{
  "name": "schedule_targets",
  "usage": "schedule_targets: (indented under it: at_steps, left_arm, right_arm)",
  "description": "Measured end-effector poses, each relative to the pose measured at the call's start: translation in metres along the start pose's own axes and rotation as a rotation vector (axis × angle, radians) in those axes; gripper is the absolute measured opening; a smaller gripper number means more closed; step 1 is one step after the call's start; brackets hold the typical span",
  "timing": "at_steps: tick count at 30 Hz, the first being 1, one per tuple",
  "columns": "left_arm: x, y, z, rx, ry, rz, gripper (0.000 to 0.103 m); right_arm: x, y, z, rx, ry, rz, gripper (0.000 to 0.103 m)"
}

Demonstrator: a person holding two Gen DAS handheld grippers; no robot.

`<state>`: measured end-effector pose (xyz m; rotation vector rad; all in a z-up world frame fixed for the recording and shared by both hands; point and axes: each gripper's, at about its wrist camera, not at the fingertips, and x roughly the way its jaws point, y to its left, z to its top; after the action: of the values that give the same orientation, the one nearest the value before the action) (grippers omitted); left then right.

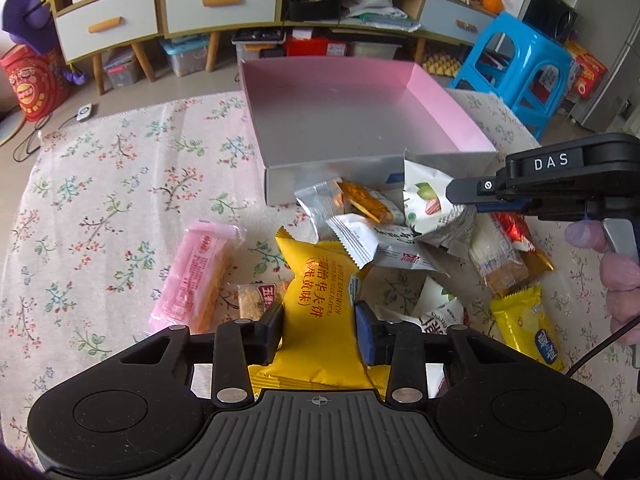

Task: Organize snacks
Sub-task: 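Lift both held packets and carry them over the pink-lined box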

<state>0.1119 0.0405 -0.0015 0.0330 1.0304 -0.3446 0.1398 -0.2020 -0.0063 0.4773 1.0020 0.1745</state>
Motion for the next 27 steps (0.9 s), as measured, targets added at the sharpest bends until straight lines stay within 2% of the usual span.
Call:
schedule_targets:
  at_steps: [8, 18, 21, 24, 27]
  left_arm:
    - [-0.014, 0.010, 0.005, -0.049, -0.044, 0.004, 0.035]
    - [-0.032, 0.017, 0.019, -0.119, -0.115, 0.030, 0.032]
    - [-0.032, 0.020, 0.026, -0.162, -0.132, 0.037, 0.027]
    - [-0.028, 0.024, 0.032, -0.202, -0.140, 0.009, 0.008]
    - [-0.021, 0.025, 0.034, -0.212, -0.124, 0.004, 0.008]
  right_arm:
    - [-0.014, 0.009, 0.007, -0.014, -0.039, 0.022, 0.008]
    - [-0.031, -0.003, 0.025, 0.074, -0.124, 0.066, 0.008]
    - [-0.032, -0.008, 0.031, 0.095, -0.153, 0.079, 0.008]
    - [-0.030, -0.015, 0.036, 0.109, -0.183, 0.095, 0.008]
    - [-0.025, -0.024, 0.040, 0.138, -0.203, 0.112, 0.008]
